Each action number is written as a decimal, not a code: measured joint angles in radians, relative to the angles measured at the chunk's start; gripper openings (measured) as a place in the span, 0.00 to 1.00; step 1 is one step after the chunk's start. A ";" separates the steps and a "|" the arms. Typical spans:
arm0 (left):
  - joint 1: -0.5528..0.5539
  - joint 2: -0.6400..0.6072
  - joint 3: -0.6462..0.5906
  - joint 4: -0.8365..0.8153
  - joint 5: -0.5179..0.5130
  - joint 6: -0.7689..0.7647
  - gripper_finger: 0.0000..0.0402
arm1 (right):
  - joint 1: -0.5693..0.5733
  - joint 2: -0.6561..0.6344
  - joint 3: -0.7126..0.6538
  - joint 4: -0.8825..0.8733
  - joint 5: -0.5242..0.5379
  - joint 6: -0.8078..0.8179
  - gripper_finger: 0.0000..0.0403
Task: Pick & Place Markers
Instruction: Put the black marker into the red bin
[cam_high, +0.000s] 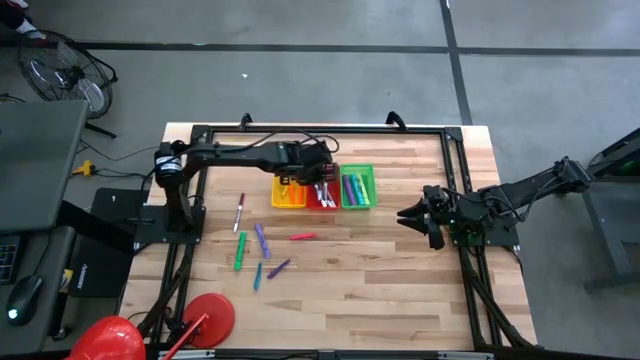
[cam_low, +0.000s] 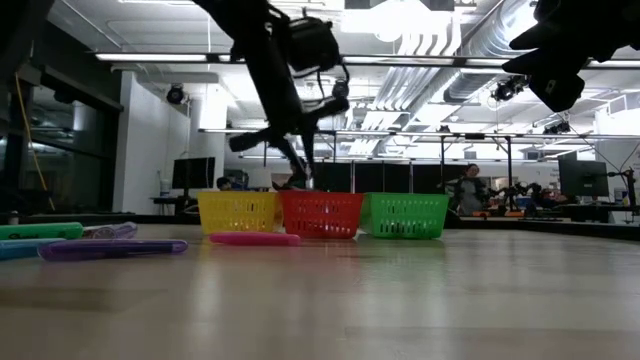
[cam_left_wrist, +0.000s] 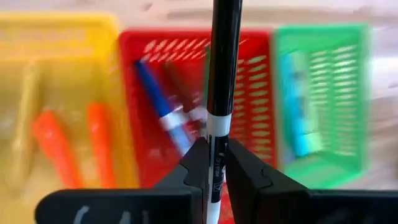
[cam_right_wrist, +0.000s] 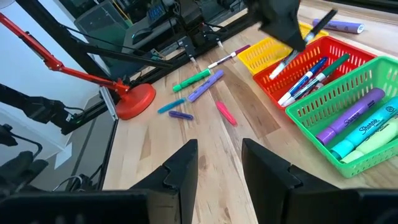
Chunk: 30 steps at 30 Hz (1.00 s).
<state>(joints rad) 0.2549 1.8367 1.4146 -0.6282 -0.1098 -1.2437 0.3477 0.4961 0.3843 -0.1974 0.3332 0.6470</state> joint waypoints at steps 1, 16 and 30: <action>0.000 0.011 -0.001 -0.002 0.004 -0.004 0.07 | 0.000 0.000 0.000 0.000 0.000 0.001 0.28; 0.000 0.044 0.000 0.027 0.028 0.007 0.08 | 0.000 0.000 0.000 0.000 0.000 0.006 0.28; 0.000 0.044 0.000 0.028 0.082 0.039 0.22 | 0.000 0.000 0.000 0.000 0.000 0.006 0.28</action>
<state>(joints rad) 0.2550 1.8809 1.4147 -0.5999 -0.0276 -1.2043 0.3477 0.4961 0.3843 -0.1974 0.3336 0.6533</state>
